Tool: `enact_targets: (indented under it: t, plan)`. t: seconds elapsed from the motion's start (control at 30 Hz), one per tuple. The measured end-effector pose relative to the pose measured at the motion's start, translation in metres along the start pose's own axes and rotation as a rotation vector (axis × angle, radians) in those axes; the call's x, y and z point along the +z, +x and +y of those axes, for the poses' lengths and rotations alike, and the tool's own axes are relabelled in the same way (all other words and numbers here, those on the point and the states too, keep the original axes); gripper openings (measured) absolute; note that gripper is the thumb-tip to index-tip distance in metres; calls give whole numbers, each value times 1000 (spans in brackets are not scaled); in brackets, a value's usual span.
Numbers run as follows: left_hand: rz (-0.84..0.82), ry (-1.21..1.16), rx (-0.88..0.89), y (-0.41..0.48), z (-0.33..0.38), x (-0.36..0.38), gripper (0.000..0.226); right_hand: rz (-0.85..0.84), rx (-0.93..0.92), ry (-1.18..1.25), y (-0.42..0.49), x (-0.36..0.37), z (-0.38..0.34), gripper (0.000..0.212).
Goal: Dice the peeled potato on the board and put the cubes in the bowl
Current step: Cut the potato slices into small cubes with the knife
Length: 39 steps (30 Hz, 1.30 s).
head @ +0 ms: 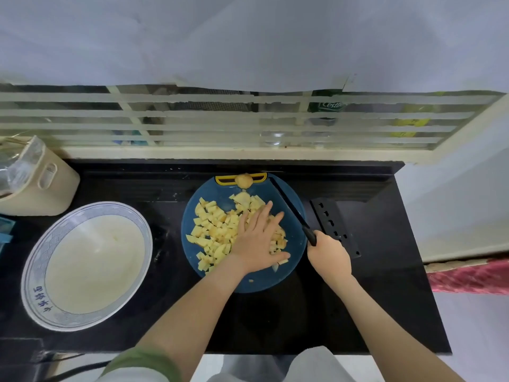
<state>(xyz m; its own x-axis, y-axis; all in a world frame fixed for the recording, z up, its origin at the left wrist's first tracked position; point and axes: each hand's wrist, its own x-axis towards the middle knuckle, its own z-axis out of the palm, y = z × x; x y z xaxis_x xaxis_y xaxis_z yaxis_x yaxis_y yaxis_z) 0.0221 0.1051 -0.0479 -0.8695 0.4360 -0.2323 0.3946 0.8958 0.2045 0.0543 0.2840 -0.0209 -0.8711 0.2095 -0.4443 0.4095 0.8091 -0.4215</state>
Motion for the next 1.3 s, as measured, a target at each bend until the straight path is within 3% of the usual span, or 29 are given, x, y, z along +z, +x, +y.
enact_targets:
  t: [0.13,0.27,0.47,0.73,0.87,1.07,1.3]
  plan:
    - [147,-53,-270,32,-28,-27,52,-24,19,35,7,-4,1,12]
    - [171,-254,-524,67,-56,-43,39,-48,9,21,14,-5,4,18]
    - [-42,-133,-484,116,-75,-42,53,-81,52,53,32,-1,2,17]
    - [52,-244,-454,115,-77,-36,44,-120,107,93,33,2,0,20]
    - [99,-30,-386,106,-72,-43,38,-137,123,87,27,6,-2,14]
    - [81,200,-474,96,-83,-53,34,-229,91,53,10,24,-12,12]
    - [47,179,-564,84,-91,-66,25,-179,106,144,-1,22,-17,17]
